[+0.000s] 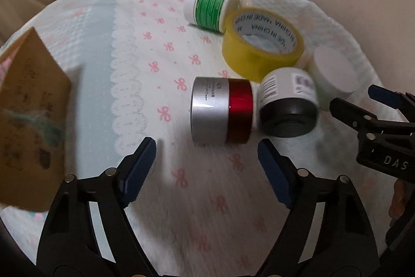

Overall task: Organize rigid objects
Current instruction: 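Close the left tool on the silver-red jar while the right tool grips the white round jar, then lift and carry the silver-red jar with the left tool while the right tool carries the white jar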

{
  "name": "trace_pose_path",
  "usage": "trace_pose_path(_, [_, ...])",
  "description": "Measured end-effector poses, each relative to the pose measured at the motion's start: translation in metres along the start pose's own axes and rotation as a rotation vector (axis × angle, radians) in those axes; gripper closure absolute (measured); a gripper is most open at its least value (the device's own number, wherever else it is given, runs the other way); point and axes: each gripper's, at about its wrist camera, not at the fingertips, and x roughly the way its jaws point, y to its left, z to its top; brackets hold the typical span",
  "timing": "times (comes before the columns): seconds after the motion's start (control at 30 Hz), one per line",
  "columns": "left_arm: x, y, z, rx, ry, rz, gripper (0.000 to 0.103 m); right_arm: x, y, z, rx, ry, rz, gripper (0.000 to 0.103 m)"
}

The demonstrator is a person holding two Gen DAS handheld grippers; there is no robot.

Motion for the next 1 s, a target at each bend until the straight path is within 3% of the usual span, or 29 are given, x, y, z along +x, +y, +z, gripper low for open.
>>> trace_pose_path(0.17, [0.009,-0.003,0.006,0.028,-0.038,0.001,0.031,0.024,0.002,-0.002,0.018,-0.004,0.003,0.016])
trace_pose_path(0.33, [0.017,-0.012,0.017,0.094,-0.058,0.010,0.053,0.041,0.004,0.005,0.019,-0.023,-0.001,0.018])
trace_pose_path(0.43, [0.024,-0.011,0.021,0.091,-0.051,-0.011,0.058,0.046,0.004,0.010,0.023,-0.035,-0.001,0.021])
trace_pose_path(0.5, [0.024,-0.010,0.023,0.094,-0.052,-0.033,0.064,0.048,0.005,0.013,0.015,-0.040,0.010,0.031])
trace_pose_path(0.57, [0.024,-0.012,0.023,0.109,-0.051,-0.030,0.064,0.048,0.008,0.015,-0.006,-0.042,0.013,0.036])
trace_pose_path(1.0, [0.015,-0.008,0.027,0.091,-0.036,-0.031,0.065,0.038,0.010,0.019,0.008,-0.045,-0.023,0.037])
